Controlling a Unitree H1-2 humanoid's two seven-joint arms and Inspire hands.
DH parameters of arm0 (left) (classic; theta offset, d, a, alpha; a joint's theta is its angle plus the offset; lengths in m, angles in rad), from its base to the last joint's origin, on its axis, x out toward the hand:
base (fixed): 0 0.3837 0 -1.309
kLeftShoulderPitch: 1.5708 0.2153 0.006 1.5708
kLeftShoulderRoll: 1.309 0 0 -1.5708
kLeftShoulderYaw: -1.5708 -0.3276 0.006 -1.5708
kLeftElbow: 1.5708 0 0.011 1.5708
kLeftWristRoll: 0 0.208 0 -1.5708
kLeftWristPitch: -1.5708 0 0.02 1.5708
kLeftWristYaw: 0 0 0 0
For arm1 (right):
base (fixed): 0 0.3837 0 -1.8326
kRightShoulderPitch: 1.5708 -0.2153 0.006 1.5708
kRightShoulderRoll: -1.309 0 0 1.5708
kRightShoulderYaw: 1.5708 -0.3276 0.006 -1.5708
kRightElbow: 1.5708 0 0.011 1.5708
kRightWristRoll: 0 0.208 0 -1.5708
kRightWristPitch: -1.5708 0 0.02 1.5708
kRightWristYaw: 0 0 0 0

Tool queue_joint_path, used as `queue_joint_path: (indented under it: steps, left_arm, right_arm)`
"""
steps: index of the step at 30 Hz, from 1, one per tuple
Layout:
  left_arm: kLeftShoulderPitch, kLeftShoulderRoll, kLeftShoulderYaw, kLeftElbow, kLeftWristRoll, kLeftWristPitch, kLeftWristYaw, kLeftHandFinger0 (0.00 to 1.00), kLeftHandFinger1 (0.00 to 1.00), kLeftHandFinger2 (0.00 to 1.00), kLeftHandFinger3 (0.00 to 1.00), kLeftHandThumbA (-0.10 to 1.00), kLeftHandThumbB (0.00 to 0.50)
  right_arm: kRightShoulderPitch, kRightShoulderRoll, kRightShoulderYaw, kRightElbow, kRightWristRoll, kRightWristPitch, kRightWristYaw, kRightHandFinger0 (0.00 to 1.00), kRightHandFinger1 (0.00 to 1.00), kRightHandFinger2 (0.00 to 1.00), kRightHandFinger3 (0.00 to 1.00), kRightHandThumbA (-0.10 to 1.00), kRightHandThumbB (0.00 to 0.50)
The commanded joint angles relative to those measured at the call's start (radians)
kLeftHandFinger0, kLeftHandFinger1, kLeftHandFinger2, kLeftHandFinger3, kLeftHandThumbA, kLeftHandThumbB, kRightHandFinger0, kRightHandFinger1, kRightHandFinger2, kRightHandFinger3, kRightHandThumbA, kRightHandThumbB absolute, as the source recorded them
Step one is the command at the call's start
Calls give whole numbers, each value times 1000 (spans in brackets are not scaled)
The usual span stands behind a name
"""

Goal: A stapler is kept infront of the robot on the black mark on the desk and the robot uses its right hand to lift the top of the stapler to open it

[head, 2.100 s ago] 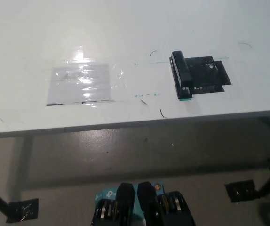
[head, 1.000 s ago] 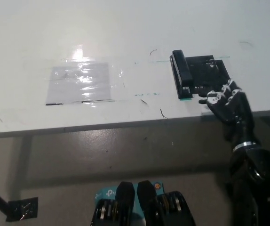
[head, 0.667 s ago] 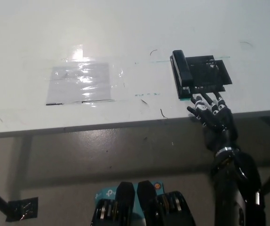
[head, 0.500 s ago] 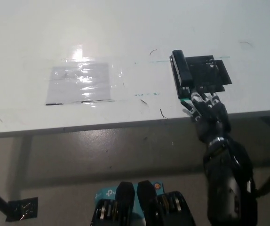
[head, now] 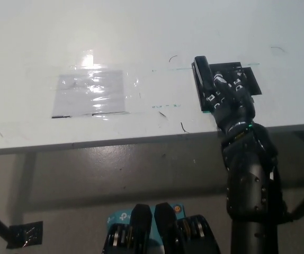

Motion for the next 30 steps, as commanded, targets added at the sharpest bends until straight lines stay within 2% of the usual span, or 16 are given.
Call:
queue_joint_path:
  steps: [1,5,7,9,11,18,20,21,26,28,30]
  left_arm:
    - [4,15,14,-34,-22,-18,2,289,266,395,592,456,0]
    - [0,17,17,-31,-22,-14,4,278,254,378,593,501,0]
    - [-3,17,18,-31,-22,-15,4,290,264,387,602,571,0]
    - [-7,18,19,-32,-24,-11,4,284,253,384,585,594,0]
    - [-15,19,18,-39,-16,-1,10,285,259,397,592,606,0]
    - [-19,20,27,-36,-22,-12,6,299,261,382,610,537,0]
    - [-22,19,28,-41,-20,-12,9,306,267,389,602,522,0]
    - [-24,18,29,-41,-15,-8,13,304,265,392,617,518,0]
    - [-14,14,33,-39,-22,-14,8,294,261,375,616,506,0]
    - [-14,14,34,-40,-23,-6,9,300,266,379,620,506,0]
    - [-14,13,34,-44,-19,-2,12,297,258,377,624,504,0]
  right_arm:
    - [-49,1,-8,-2,-1,0,-26,594,690,839,1000,334,0]
    - [-19,6,1,-3,-14,0,-38,630,706,824,983,335,0]
    - [4,6,7,-1,-8,0,-54,623,697,818,977,334,0]
    - [24,6,11,1,-6,0,-46,629,690,808,970,333,0]
    - [40,-7,31,6,-6,0,-25,626,715,838,972,347,0]
    - [56,-20,41,15,-5,0,-36,615,691,826,992,361,0]
    - [47,-27,33,23,1,0,-28,627,704,858,1000,392,0]
    - [39,-32,32,30,-20,0,-27,598,685,834,1000,396,0]
    - [35,-40,25,47,-51,-17,-29,542,664,810,918,402,0]
    - [26,-48,26,58,-55,-13,-24,548,657,791,877,418,0]
    - [14,-55,30,69,-66,-5,-29,528,636,779,885,429,0]
